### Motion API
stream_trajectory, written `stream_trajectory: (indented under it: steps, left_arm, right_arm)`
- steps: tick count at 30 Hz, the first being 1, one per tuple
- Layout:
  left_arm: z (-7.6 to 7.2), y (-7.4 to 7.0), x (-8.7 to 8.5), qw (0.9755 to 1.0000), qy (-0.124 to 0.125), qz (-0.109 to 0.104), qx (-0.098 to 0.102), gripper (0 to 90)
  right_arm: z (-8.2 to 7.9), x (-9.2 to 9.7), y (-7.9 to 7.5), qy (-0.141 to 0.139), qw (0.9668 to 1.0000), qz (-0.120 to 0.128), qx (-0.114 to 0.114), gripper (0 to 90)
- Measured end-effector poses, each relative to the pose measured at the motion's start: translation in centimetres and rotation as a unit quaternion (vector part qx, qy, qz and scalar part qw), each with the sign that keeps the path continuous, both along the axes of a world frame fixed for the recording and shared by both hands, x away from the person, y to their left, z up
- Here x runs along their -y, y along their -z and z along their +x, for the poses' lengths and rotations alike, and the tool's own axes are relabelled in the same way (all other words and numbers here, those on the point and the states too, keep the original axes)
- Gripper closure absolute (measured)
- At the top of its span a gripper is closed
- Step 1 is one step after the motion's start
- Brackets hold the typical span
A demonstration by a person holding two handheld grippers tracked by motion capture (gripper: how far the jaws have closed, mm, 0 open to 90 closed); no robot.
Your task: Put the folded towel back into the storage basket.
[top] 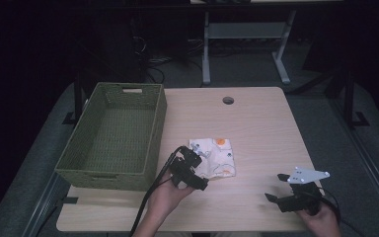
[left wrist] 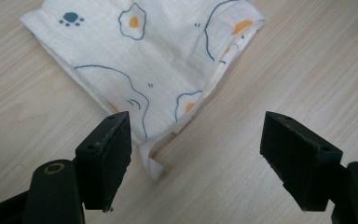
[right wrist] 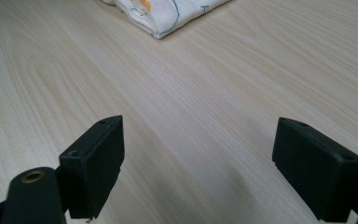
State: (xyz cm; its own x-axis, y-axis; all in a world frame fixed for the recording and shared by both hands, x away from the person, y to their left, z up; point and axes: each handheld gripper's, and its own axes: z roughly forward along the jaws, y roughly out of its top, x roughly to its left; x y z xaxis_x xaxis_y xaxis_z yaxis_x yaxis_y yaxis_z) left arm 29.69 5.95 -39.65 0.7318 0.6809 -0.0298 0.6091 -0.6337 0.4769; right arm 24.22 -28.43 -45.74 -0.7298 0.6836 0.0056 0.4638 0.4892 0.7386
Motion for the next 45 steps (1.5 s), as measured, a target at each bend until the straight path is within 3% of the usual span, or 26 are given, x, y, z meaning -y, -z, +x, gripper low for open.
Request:
stream_trajectory:
  steps: [22,34,45]
  left_arm:
    - [5.2,-0.7,2.8,0.9994,-0.019,0.020,-0.021,27.1]
    - [8.1,0.4,5.3,0.9982,-0.026,0.039,-0.037,29.3]
    - [9.9,2.0,6.2,0.9963,-0.030,0.053,-0.061,33.2]
  right_arm:
    - [0.0,0.0,-0.1,-0.002,1.0000,0.003,0.001,16.4]
    - [0.1,0.0,0.0,-0.007,1.0000,0.005,0.002,16.5]
    - [0.2,0.1,0.1,-0.007,1.0000,0.006,0.002,16.4]
